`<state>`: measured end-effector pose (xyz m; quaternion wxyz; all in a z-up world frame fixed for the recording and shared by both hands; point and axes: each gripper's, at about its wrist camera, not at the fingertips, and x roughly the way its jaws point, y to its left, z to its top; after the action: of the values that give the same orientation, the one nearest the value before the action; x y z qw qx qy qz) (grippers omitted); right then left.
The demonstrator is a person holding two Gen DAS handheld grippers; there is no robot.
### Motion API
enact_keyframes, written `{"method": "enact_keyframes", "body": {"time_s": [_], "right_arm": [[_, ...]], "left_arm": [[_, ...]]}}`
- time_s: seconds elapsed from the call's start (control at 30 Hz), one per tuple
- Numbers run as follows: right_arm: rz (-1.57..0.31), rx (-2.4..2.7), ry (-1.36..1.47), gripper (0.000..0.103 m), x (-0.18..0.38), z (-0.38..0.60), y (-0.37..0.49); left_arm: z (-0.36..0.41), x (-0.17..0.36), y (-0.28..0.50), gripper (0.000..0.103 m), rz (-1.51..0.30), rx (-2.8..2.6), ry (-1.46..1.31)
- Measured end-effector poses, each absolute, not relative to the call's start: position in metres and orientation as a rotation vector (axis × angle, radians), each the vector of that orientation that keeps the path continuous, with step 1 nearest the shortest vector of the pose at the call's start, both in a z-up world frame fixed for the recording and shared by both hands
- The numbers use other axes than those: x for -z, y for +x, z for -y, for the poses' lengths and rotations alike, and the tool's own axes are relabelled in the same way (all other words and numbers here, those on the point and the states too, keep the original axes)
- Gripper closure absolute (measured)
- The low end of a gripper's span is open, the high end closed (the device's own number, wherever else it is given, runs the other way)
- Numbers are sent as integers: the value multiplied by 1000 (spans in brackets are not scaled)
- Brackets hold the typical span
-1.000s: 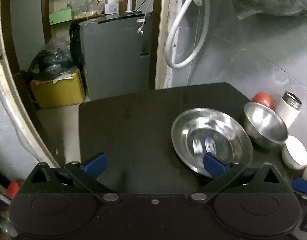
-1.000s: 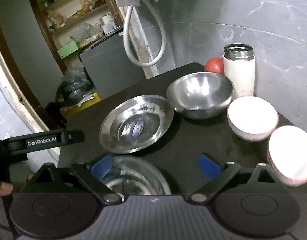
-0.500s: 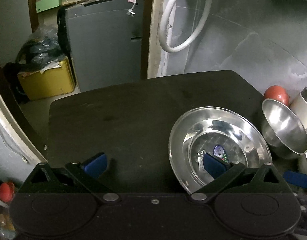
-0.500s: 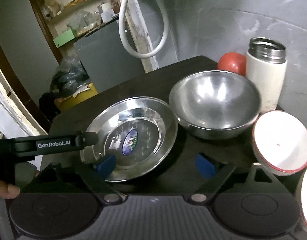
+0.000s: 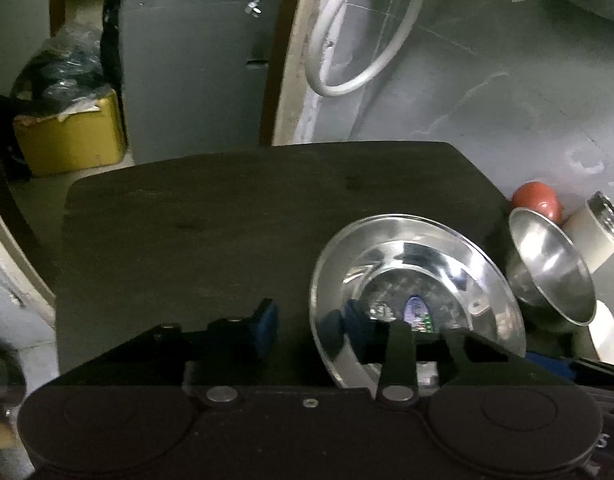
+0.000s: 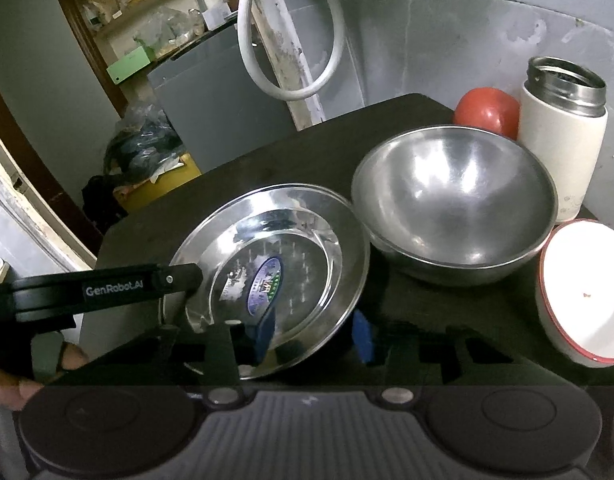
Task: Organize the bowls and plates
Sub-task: 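Grasp the rim of the logo steel plate with both grippers, then lift the logo plate onto the plate stack and open both grippers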
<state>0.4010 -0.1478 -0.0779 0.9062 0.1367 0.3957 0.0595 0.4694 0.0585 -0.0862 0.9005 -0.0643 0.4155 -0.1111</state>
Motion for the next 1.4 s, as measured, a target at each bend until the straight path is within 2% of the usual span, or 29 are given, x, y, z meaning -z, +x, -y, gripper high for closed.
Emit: {"method": "enact_keyframes", "body": {"time_s": [0.03,0.1,0.33,0.8,1.4], "right_arm": [[-819,-120,279,61,79,147,402],[-822,-113,272,71,80,147,401],[-800,-127,250,72,75,144,395],[-701,-184,226,72,37,141,348],[-778,-282,173,71,32,154,269]], "left_arm": [[-58,87,470,74,-861,239,-143],[-57,86,470,83,-860,253,-157],[-59,82,458,83,-844,245,-146],[-67,38,398,83,-745,213,-139],[-52,38,296,82,-784,141,-131]]}}
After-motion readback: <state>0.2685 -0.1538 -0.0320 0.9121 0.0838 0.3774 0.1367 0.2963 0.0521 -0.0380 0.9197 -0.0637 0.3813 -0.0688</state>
